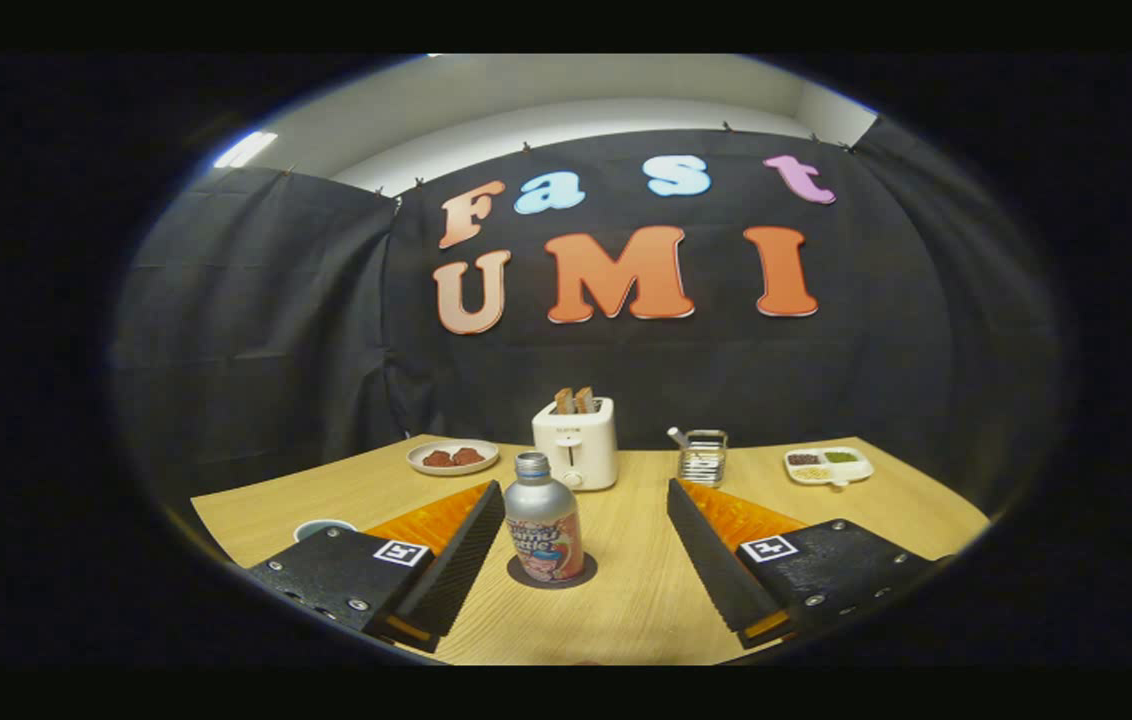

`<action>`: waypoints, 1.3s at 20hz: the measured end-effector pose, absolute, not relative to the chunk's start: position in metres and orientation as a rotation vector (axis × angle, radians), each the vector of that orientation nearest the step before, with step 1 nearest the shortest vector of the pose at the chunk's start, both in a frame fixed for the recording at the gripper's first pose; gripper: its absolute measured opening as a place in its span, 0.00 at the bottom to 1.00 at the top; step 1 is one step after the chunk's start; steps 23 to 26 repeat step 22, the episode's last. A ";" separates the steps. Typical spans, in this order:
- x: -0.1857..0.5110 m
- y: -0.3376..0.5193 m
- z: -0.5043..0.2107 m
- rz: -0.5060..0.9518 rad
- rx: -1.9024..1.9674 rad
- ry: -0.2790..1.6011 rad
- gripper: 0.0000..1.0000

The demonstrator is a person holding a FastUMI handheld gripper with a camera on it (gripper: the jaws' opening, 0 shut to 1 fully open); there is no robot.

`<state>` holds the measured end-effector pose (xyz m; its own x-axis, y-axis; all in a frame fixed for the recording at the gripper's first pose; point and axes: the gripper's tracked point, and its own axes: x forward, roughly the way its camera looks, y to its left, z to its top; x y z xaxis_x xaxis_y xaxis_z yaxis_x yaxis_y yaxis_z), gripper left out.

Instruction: Take the bottle from table, then pour the juice into the cup, finally place the bottle on the coaster

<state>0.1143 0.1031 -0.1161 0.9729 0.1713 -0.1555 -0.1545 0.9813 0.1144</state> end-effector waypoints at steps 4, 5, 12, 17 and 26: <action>0.076 0.072 -0.078 0.080 0.091 0.133 0.97; 0.068 0.068 -0.070 0.072 0.097 0.126 0.97; 0.034 0.035 -0.042 0.014 0.074 0.082 0.97; 0.020 0.036 -0.023 0.018 0.030 0.056 0.97; 0.020 0.039 -0.007 0.022 -0.002 0.031 0.97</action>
